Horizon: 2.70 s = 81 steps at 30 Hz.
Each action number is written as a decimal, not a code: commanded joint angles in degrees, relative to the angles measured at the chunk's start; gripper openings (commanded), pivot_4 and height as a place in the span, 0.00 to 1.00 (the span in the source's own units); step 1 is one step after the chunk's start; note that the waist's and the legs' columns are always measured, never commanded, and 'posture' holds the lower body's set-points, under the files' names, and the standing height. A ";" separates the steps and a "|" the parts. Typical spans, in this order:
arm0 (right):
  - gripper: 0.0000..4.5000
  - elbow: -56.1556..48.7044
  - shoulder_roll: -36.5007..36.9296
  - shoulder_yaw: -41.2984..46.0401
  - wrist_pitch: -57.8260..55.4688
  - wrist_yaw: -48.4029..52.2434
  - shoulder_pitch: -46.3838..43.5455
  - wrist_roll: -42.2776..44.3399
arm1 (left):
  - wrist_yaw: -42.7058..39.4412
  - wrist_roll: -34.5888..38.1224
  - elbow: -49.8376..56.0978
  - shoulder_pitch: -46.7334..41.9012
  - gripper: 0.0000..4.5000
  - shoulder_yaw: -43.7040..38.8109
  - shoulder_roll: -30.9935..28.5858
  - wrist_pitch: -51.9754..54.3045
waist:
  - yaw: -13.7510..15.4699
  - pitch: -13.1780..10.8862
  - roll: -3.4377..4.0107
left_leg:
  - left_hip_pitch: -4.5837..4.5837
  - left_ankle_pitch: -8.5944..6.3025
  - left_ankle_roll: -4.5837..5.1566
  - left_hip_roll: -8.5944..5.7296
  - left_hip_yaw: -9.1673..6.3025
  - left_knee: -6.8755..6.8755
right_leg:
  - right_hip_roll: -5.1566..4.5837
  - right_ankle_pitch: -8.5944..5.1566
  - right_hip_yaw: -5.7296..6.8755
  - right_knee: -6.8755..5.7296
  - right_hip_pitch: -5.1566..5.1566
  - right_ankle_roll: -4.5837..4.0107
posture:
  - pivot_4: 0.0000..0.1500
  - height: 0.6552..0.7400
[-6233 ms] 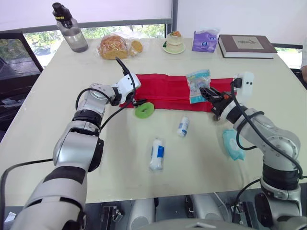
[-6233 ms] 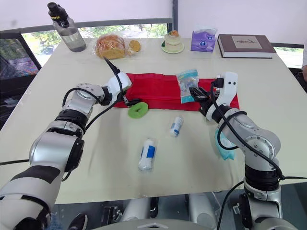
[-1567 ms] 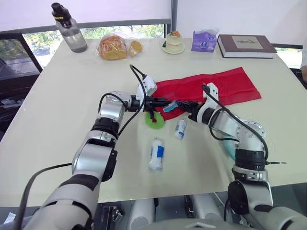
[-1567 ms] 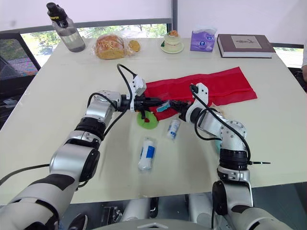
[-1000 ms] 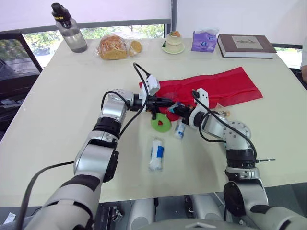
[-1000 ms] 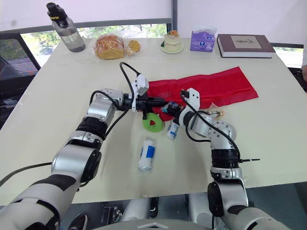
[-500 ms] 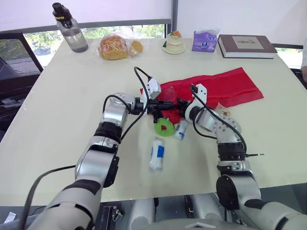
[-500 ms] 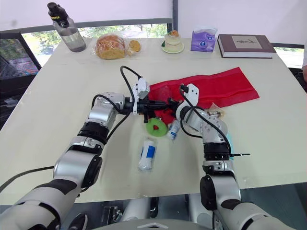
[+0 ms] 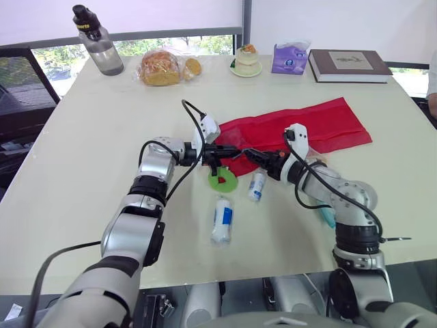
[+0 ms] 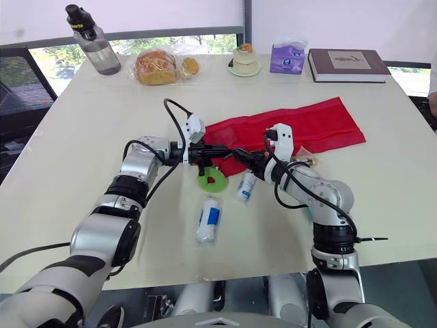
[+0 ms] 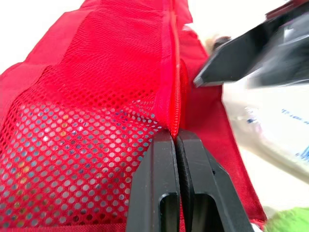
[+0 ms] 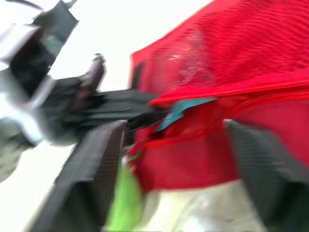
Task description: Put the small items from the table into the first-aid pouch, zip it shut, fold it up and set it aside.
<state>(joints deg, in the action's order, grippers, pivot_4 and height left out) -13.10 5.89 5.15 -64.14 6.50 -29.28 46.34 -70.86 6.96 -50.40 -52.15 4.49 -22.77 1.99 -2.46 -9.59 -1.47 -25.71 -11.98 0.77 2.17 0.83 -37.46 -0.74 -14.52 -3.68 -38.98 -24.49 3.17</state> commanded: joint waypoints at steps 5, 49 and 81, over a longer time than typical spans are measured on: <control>1.00 -15.41 11.55 1.92 5.04 8.61 5.92 0.27 | 0.05 0.78 2.35 1.40 0.00 -2.95 -6.46 0.04 | 0.04 0.00 0.00 | -0.01 0.00 0.00 -0.02 0.04 0.01 | -0.04 0.00 -0.01 0.05 0.00 0.00 | 1.00 1.00; 1.00 -27.21 42.11 39.38 27.85 37.69 40.55 9.12 | -1.86 0.68 15.21 4.26 0.99 -3.16 -18.82 9.23 | 0.82 -0.05 -0.17 | 0.95 -0.01 -0.01 0.01 0.15 0.03 | -0.06 -0.04 -0.09 0.15 0.94 0.01 | 1.00 1.00; 1.00 -33.23 40.73 40.07 27.49 28.54 46.45 10.69 | 10.11 -19.05 -19.58 -16.23 0.02 10.66 0.41 -19.43 | 1.63 -0.09 -0.25 | 0.92 -0.01 -0.01 -0.04 0.17 0.03 | -0.02 -0.04 -0.17 0.15 0.93 0.03 | 1.00 1.00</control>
<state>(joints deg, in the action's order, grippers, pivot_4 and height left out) -45.01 46.54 43.77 -37.81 35.20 17.13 56.50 -60.33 -12.32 -70.61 -67.28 16.25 -22.67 -16.12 -0.83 -9.68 -1.72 -24.79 -11.99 0.76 2.12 1.01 -37.44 -0.77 -14.56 -3.86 -38.83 -23.56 3.20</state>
